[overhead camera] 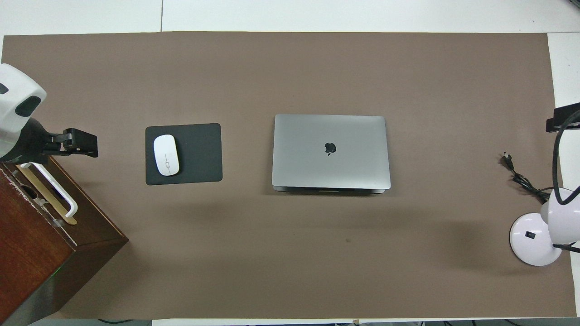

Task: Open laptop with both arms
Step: 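Move the left gripper over the mouse pad while the right gripper advances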

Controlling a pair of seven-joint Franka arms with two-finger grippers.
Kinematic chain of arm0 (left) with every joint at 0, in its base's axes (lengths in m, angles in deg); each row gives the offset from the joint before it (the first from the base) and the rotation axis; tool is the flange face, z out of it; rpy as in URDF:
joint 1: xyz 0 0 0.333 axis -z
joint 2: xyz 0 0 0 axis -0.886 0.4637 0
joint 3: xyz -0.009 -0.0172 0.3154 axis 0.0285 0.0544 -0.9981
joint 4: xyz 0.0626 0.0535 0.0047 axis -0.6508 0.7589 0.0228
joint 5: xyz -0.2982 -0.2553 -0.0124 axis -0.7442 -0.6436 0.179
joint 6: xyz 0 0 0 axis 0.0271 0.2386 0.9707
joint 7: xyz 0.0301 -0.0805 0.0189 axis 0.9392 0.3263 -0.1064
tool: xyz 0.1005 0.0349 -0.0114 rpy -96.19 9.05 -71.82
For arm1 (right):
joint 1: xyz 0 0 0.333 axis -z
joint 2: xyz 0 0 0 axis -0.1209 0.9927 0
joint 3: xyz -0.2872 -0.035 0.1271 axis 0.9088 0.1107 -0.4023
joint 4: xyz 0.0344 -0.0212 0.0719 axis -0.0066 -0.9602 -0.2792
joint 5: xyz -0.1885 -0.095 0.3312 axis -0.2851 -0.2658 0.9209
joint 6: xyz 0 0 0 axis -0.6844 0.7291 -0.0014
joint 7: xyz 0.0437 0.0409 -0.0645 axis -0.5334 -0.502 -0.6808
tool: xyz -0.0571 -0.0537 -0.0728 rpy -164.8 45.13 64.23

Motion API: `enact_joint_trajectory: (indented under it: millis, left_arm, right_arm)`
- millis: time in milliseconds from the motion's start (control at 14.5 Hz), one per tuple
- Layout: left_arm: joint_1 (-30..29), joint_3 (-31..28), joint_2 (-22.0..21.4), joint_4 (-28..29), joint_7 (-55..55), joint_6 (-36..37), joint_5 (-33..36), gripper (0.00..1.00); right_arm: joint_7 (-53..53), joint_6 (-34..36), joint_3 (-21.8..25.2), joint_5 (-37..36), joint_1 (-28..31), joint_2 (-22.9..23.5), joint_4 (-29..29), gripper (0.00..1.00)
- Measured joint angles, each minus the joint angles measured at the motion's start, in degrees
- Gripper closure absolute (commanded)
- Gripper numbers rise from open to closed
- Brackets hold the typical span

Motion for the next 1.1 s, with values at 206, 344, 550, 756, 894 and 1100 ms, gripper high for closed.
enact_joint_trajectory:
  millis: [206,344,550,756,894,1100]
  left_arm:
    - [0.07,0.0,-0.21,0.13,-4.44,0.26,-1.06,0.17]
    - [0.34,-0.01,-0.31,0.27,-5.54,0.25,-1.15,0.42]
    - [3.08,0.13,-0.72,1.52,-6.81,0.26,-1.39,0.77]
    - [6.02,0.35,-1.19,2.75,-12.16,0.25,-1.4,1.0]
    - [6.27,0.33,-1.36,2.96,-15.7,0.26,-1.46,1.0]
    - [6.38,0.28,-1.52,3.07,-18.56,0.95,-3.11,1.0]
  right_arm:
    - [0.0,0.0,0.0,0.0,0.0,0.0,0.0,0.0]
    - [0.0,-0.77,-0.01,0.0,-0.01,0.0,0.0,0.0]
    - [0.0,-1.71,-0.03,0.0,-0.02,0.0,-0.04,0.0]
    - [0.0,-2.27,-0.04,0.0,-0.14,0.0,-0.24,0.0]
    - [0.02,-3.69,0.09,0.0,-0.66,0.01,-0.77,0.0]
    - [1.56,-7.32,1.3,0.55,-2.77,0.05,-2.72,0.0]
